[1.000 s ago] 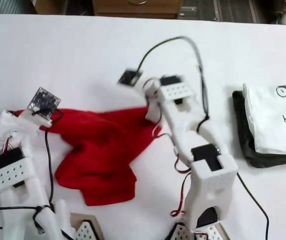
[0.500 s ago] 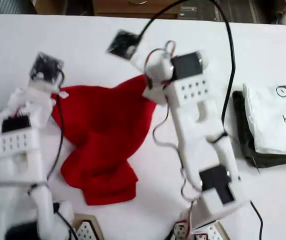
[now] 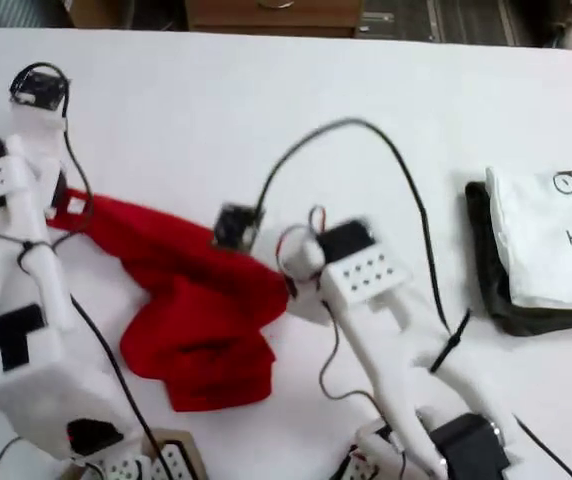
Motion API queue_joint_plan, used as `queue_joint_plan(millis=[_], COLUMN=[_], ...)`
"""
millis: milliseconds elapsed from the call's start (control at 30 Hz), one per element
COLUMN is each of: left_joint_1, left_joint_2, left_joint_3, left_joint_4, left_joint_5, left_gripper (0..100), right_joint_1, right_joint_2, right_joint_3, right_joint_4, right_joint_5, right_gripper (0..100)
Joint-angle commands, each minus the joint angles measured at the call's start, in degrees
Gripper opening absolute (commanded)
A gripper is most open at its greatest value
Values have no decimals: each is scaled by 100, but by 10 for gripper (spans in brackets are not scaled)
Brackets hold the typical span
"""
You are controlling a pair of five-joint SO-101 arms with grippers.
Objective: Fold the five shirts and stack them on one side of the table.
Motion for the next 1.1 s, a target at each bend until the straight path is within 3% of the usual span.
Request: queue_joint_plan(millis=[0, 133, 300, 433, 633, 833, 1067], left_joint_1=[-44, -44, -44, -44, -44, -44, -44], left_joint_2=[281, 527, 589, 589, 589, 589, 580], left_joint_3=[-620, -857, -927, -927, -927, -927, -936], left_joint_4=[334, 360, 352, 343, 325, 325, 281], left_joint_5=[9, 18, 0, -9, -9, -18, -26], left_gripper=[21, 21, 21, 21, 21, 21, 21], right_joint_1=[-13, -145, -488, -66, 787, 664, -189], right_joint_2=[-356, -365, -620, -1182, -576, 1446, 2141], right_joint_3=[651, 686, 202, -826, -1187, -1301, -1486], right_joint_4=[-664, -558, 453, 505, -1068, -1771, -998], right_joint_5=[-26, -26, 18, 18, -26, -378, -598], right_gripper=[25, 130, 286, 286, 286, 286, 286])
